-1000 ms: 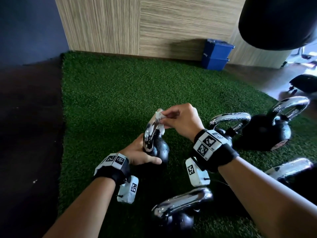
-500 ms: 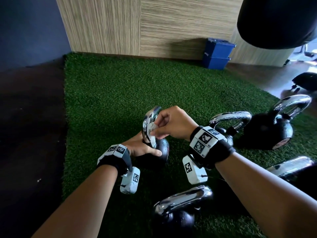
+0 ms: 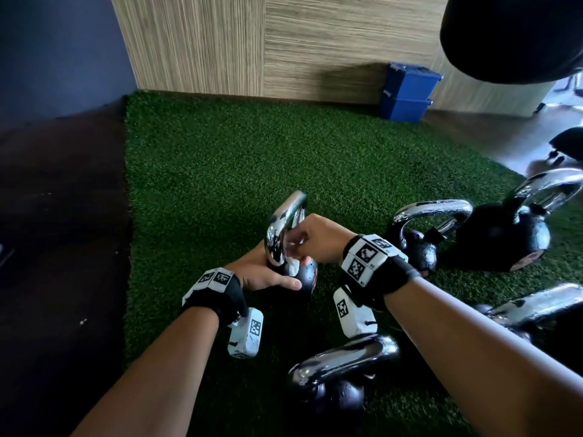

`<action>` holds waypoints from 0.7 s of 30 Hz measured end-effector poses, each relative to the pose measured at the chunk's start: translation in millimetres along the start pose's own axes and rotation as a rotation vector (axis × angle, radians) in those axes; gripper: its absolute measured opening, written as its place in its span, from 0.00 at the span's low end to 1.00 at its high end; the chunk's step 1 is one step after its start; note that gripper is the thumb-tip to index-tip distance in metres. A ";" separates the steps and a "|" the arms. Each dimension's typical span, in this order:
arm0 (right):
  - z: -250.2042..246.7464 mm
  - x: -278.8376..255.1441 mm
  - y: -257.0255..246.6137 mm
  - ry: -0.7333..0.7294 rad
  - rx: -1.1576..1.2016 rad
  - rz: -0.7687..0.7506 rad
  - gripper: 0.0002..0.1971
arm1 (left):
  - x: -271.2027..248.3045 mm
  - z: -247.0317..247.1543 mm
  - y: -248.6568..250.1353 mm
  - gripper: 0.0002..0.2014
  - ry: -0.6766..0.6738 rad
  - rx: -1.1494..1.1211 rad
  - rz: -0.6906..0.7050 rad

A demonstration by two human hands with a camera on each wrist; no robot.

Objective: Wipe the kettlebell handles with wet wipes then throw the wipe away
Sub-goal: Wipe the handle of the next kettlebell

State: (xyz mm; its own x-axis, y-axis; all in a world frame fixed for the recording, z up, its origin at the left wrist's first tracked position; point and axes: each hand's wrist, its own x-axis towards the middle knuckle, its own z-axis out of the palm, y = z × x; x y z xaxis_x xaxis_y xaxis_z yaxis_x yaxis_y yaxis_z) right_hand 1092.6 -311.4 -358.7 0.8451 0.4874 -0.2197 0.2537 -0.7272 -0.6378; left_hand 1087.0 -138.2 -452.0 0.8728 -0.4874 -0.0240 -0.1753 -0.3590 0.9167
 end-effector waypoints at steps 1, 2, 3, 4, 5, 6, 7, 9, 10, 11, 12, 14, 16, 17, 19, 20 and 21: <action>-1.1 -0.4 -0.6 -0.032 0.025 -0.001 0.07 | 0.2 0.6 -1.5 0.31 0.006 -0.003 0.001; -1.9 -1.5 -0.9 -0.052 0.074 -0.008 0.08 | 0.4 1.5 -3.7 0.31 0.012 -0.001 -0.004; -2.2 -3.6 -0.8 -0.064 0.159 -0.014 0.08 | 0.7 2.4 -6.0 0.32 0.016 0.012 -0.015; -1.8 -5.6 -0.9 -0.071 0.257 -0.016 0.09 | 0.5 3.6 -7.3 0.32 0.019 0.028 -0.025; -1.1 -7.1 -0.2 -0.077 0.331 -0.019 0.09 | 0.6 4.5 -8.4 0.32 0.020 0.038 -0.034; -0.8 -7.1 1.0 -0.085 0.360 -0.016 0.09 | 1.3 5.1 -9.4 0.32 0.020 0.034 -0.047; -1.2 -6.0 1.1 -0.095 0.336 -0.009 0.08 | 1.4 5.2 -9.3 0.32 0.021 0.027 -0.056; -2.4 -3.8 -0.6 -0.119 0.249 0.011 0.08 | -0.8 6.3 -6.5 0.34 0.021 0.026 -0.041; -3.0 -3.4 -1.4 -0.128 0.243 0.017 0.09 | -1.7 7.0 -6.4 0.36 0.021 0.013 -0.030; -3.1 -3.8 -1.7 -0.137 0.288 0.015 0.10 | -2.5 7.4 -6.6 0.38 0.019 -0.005 -0.027; -1.9 -4.8 -1.9 -0.144 0.386 0.016 0.11 | -3.7 7.5 -7.5 0.38 0.018 -0.012 -0.038; 1.6 -6.4 -0.6 -0.177 0.634 0.029 0.13 | -5.2 7.6 -9.1 0.26 0.024 -0.019 -0.050; 2.8 -8.5 2.4 -0.227 0.799 0.035 0.13 | -7.1 9.9 -7.3 0.17 0.030 -0.033 -0.054; 2.6 -10.2 3.7 -0.242 0.856 0.034 0.12 | -8.4 10.9 -4.3 0.18 0.019 -0.048 -0.039; 2.0 -14.0 6.0 -0.234 0.965 0.037 0.11 | -10.0 14.3 -3.6 0.20 0.020 -0.070 -0.006; 3.0 -15.1 7.8 -0.215 1.025 0.042 0.12 | -10.3 15.7 -6.5 0.21 0.036 -0.071 -0.008; 4.7 -16.3 9.2 -0.193 1.081 0.050 0.11 | -12.1 17.0 -7.2 0.23 0.062 -0.066 0.004</action>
State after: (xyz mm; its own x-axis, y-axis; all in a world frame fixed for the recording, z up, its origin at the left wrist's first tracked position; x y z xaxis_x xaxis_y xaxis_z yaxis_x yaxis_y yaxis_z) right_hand 1078.9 -323.8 -364.5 0.7314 0.6050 -0.3145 -0.4044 0.0135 -0.9145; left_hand 1069.9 -143.3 -465.1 0.8989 -0.4382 0.0027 -0.1506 -0.3031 0.9410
